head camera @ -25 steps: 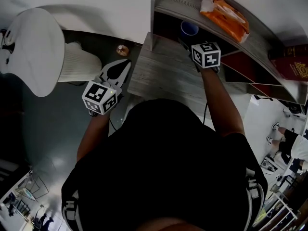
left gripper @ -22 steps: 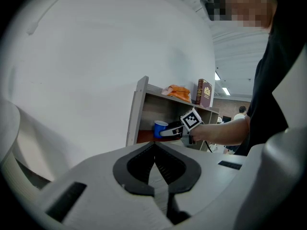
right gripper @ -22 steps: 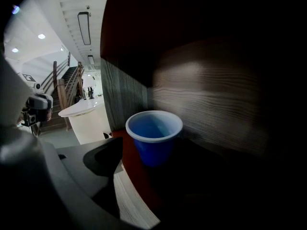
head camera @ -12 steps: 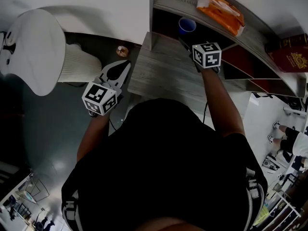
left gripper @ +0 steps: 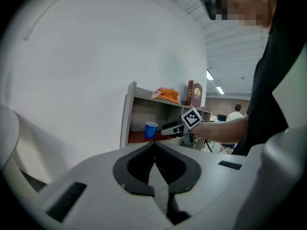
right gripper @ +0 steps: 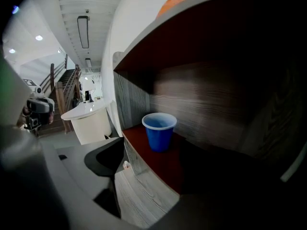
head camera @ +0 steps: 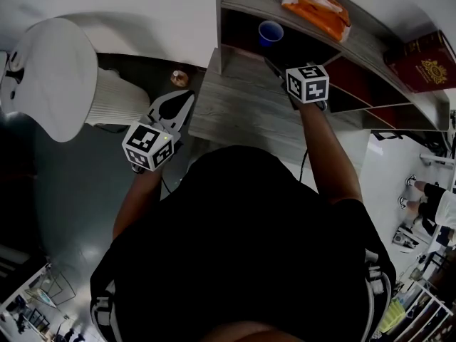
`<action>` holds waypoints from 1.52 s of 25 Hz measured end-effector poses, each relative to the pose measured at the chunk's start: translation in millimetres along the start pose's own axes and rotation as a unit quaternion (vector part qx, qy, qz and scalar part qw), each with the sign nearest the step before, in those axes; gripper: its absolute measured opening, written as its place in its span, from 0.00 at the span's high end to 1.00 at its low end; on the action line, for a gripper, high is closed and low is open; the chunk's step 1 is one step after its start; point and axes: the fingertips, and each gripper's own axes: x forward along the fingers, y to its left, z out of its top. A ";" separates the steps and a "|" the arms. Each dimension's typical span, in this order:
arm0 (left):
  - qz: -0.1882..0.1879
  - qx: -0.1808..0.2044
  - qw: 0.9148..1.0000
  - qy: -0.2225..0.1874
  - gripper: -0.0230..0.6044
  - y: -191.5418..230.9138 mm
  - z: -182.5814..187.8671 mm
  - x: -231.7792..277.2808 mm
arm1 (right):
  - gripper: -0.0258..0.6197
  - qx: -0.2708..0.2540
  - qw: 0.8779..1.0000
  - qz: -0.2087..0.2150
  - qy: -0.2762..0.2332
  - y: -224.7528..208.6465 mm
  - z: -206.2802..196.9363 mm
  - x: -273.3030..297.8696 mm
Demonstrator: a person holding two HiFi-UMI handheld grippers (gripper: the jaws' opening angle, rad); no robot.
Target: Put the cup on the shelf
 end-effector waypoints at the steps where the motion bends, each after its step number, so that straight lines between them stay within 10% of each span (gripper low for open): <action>1: -0.002 0.001 1.000 0.000 0.94 -2.3 0.3 -0.6 | 0.40 -0.001 1.000 -0.001 0.003 1.2 -1.7 -3.5; 22: -0.053 0.023 0.998 0.001 0.94 -50.5 2.0 -5.9 | 0.85 0.020 0.999 -0.026 -0.027 19.7 -14.6 -90.7; 38: -0.088 0.039 0.995 0.003 0.94 -78.1 5.0 3.5 | 0.94 0.028 0.996 -0.072 -0.052 14.3 -17.2 -147.8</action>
